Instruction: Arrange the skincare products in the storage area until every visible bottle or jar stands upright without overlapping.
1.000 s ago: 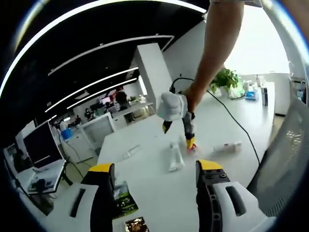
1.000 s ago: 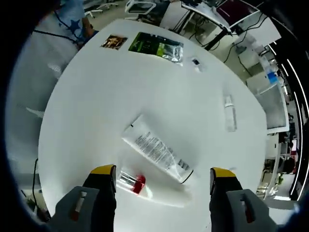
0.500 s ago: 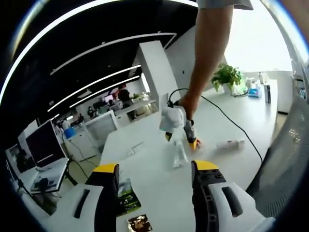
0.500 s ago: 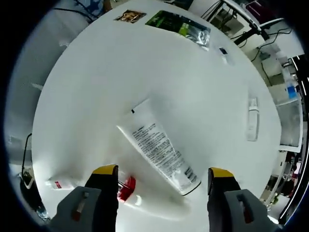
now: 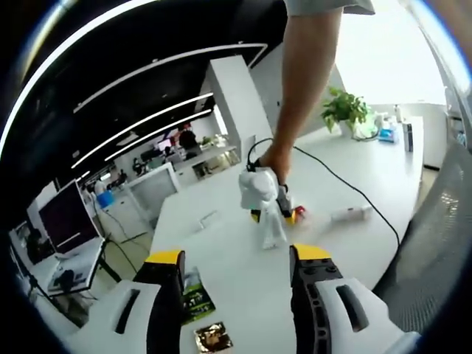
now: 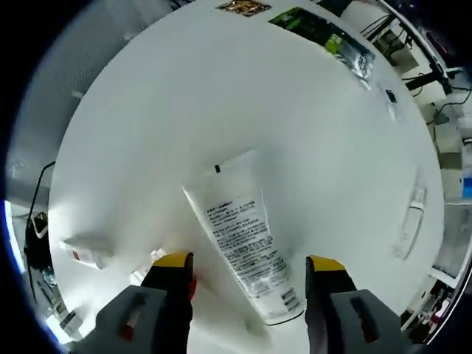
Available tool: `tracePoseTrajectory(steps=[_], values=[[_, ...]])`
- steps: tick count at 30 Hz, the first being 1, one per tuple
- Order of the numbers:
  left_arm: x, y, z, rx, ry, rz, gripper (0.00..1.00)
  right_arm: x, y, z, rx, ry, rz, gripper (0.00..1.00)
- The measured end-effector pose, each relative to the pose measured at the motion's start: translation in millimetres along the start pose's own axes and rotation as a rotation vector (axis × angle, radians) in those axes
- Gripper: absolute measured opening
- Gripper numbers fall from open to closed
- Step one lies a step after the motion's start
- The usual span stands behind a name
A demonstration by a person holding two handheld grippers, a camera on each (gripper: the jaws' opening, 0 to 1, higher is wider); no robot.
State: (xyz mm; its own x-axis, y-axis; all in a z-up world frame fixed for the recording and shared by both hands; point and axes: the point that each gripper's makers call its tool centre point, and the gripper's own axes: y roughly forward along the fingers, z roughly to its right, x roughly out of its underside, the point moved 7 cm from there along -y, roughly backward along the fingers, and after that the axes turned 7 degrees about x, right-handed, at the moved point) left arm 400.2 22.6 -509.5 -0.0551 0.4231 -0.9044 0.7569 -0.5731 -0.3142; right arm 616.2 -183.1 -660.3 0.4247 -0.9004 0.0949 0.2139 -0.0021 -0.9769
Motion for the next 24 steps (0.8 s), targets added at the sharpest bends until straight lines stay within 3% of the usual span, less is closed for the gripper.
tracePoseTrajectory(steps=[2,6,15,16,17,18,19,24], values=[[0.1,0,-0.1,0.000,0.002,-0.002,0.54,-2.7,-2,-3,-0.064,0.008,-0.013,0.51],[1.3,2,2.2,0.015,0.010,-0.012,0.53,-4.5,-1,1,-0.095,-0.010,-0.007,0.51],[4.8,3,2.7,0.022,0.019,-0.040,0.49,-0.4,3,7,-0.097,0.026,-0.044,0.45],[4.7,3,2.9,0.024,0.019,-0.040,0.49,-0.3,3,8,-0.095,0.018,-0.046,0.43],[4.6,4,3.6,0.029,0.020,-0.039,0.48,0.8,3,9,-0.091,0.015,-0.058,0.34],[5.0,4,5.2,0.041,0.027,-0.043,0.47,-0.4,5,9,-0.094,-0.022,-0.055,0.34],[5.2,4,6.2,0.046,0.031,-0.047,0.46,0.3,4,8,-0.085,0.015,-0.071,0.33],[5.8,5,6.6,0.052,0.031,-0.050,0.45,0.9,4,4,-0.075,-0.031,-0.058,0.28]])
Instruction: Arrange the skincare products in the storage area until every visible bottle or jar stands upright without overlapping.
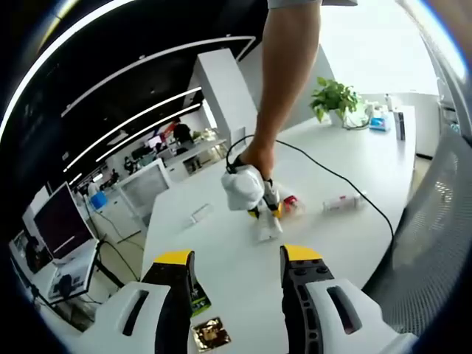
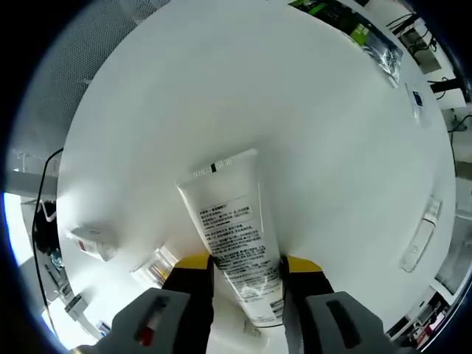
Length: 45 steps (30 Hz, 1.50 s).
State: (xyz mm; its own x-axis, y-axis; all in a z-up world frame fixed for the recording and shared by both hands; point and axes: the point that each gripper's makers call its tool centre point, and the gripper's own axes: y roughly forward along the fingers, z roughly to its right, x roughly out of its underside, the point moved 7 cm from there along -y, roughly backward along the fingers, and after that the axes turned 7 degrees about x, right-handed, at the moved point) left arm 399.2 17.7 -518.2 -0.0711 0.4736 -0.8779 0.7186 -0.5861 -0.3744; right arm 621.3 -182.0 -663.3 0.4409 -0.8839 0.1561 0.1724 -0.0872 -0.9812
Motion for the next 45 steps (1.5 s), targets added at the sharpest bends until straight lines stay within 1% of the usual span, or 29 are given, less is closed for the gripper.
tracePoseTrajectory(steps=[2,5,11,16,23,26,29,35,37,40,42,45], values=[[-0.3,0,-0.9,-0.007,0.007,0.002,0.46,-0.2,0,-1,0.006,-0.015,-0.002,0.25],[-0.3,0,-1.0,-0.006,0.009,0.002,0.46,-0.6,-1,-1,0.008,-0.022,0.000,0.22],[-0.5,-1,-1.9,-0.010,0.009,0.007,0.46,-1.7,-5,5,0.025,-0.016,0.006,0.20],[0.4,-1,-3.9,-0.023,0.002,0.003,0.46,1.1,-17,14,0.058,0.039,0.032,0.19],[-0.7,-1,-2.9,-0.018,0.007,0.008,0.46,8.8,-36,21,0.128,0.155,0.078,0.19],[-0.8,-1,-2.1,-0.013,0.010,0.009,0.47,7.8,-49,23,0.158,0.208,0.097,0.18],[-1.3,-2,-3.6,-0.023,0.010,0.015,0.46,2.1,-68,25,0.210,0.263,0.155,0.18],[-2.8,-2,-2.3,-0.012,0.013,0.026,0.46,-3.0,-91,27,0.267,0.348,0.217,0.18],[-3.4,-2,-2.1,-0.009,0.011,0.031,0.47,-6.7,-100,26,0.287,0.384,0.250,0.18],[-4.1,-2,-2.5,-0.008,0.004,0.038,0.48,-15.6,-115,22,0.323,0.457,0.319,0.18],[-4.8,-3,-3.0,-0.006,-0.004,0.046,0.48,-20.5,-124,19,0.342,0.475,0.347,0.18],[-6.3,-3,-3.2,0.005,-0.026,0.064,0.48,-29.2,-145,14,0.391,0.569,0.420,0.18]])
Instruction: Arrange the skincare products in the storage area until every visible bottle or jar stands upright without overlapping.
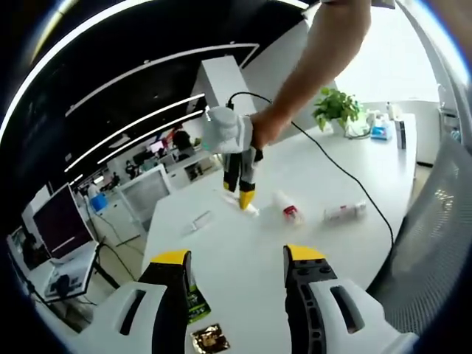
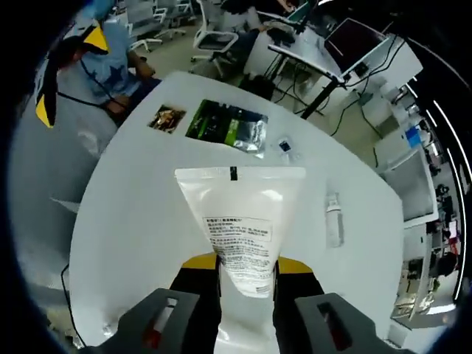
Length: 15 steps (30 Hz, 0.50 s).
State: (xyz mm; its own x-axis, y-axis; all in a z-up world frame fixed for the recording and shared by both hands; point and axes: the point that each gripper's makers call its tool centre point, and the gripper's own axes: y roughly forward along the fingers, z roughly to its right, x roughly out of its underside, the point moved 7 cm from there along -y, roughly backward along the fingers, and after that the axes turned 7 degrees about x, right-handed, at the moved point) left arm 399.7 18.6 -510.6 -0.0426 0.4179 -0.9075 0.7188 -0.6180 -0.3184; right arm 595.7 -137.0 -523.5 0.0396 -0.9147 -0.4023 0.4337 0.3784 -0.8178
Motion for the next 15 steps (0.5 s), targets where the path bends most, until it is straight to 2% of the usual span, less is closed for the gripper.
tracePoseTrajectory(steps=[5,8,15], values=[[-0.5,0,1.9,0.019,-0.016,0.010,0.48,-13.8,-24,-5,0.053,0.120,0.090,0.19],[-0.6,0,1.9,0.024,-0.025,0.014,0.48,-21.8,-43,-15,0.085,0.245,0.157,0.19],[-1.6,1,3.9,0.047,-0.042,0.021,0.48,-32.8,-76,-47,0.121,0.462,0.294,0.19]])
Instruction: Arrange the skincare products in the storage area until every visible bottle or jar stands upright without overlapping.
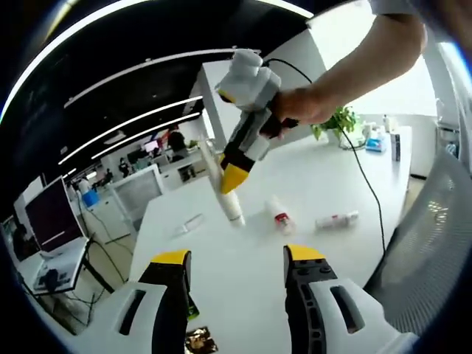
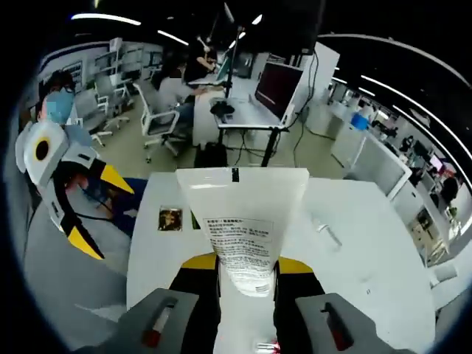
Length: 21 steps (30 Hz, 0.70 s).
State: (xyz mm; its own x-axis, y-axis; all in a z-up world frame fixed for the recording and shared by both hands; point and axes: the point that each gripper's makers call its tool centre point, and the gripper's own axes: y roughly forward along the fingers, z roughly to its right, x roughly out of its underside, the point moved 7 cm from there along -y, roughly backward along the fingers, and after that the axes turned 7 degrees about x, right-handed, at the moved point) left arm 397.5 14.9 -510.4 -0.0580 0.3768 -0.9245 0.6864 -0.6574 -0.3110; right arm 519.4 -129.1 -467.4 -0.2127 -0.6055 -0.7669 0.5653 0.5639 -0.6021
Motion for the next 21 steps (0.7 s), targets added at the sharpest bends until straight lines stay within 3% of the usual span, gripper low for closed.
tracePoseTrajectory(steps=[4,6,13,21], values=[[0.0,3,2.7,0.035,-0.034,-0.001,0.50,2.2,-18,-16,0.014,0.125,0.069,0.19],[0.2,3,2.6,0.039,-0.044,0.001,0.50,5.5,-25,-21,0.015,0.157,0.119,0.19],[-0.1,2,-0.4,0.053,-0.127,0.019,0.53,4.7,-49,-33,0.033,0.267,0.188,0.20],[-3.3,4,2.8,0.121,-0.246,0.062,0.55,2.3,-72,-43,0.014,0.297,0.236,0.20]])
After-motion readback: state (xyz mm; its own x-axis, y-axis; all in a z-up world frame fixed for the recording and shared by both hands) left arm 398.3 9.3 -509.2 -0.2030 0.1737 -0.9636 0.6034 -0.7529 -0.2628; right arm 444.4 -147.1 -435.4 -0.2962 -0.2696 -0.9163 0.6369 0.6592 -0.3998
